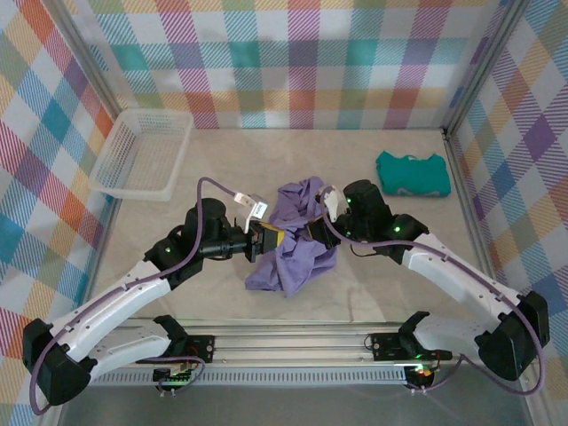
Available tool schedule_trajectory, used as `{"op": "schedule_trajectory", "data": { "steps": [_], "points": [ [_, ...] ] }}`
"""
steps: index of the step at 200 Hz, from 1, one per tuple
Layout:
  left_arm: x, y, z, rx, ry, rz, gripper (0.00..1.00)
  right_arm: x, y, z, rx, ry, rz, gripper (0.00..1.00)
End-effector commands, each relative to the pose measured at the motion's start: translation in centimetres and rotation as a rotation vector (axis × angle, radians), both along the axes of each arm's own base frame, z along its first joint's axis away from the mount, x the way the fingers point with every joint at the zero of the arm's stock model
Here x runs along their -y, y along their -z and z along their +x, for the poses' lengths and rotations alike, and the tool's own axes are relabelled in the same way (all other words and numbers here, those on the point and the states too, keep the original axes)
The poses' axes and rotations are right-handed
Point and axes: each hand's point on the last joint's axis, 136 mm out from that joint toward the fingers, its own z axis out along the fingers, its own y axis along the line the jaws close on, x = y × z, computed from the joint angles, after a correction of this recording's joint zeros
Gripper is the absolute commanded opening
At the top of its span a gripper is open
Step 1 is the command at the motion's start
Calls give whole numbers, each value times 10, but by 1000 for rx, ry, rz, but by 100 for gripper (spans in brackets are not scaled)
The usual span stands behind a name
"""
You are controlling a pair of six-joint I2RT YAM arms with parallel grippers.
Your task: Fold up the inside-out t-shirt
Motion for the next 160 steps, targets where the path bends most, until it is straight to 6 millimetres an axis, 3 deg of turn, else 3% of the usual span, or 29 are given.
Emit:
{"op": "schedule_trajectory", "data": {
  "steps": [1, 32, 45, 63, 78, 92, 108, 131, 160],
  "points": [
    [-11, -11, 11, 53, -78, 16, 0, -19, -33, -24, 27, -187, 178, 3],
    [-40, 2, 40, 54, -301, 128, 6, -23, -69, -54, 42, -400, 419, 0],
    [-50, 11, 46, 32, -365, 188, 15, -22, -78, -59, 46, -449, 481, 0],
    [-53, 11, 48, 36, -380, 206, 34, -23, -76, -56, 35, -451, 486, 0],
    [-61, 9, 48, 39, -420, 206, 42, -24, -76, -52, 24, -444, 492, 0],
    [-63, 6, 41, 37, -414, 200, 51, -24, -76, -48, 19, -428, 495, 0],
    [-62, 1, 28, 44, -389, 199, 72, -23, -77, -43, 13, -410, 494, 0],
    [-59, -9, 9, 75, -355, 207, 73, -23, -74, -40, 6, -400, 487, 0],
    [-42, -16, -11, 107, -275, 233, 65, -24, -69, -33, -17, -367, 475, 0]
  ]
}}
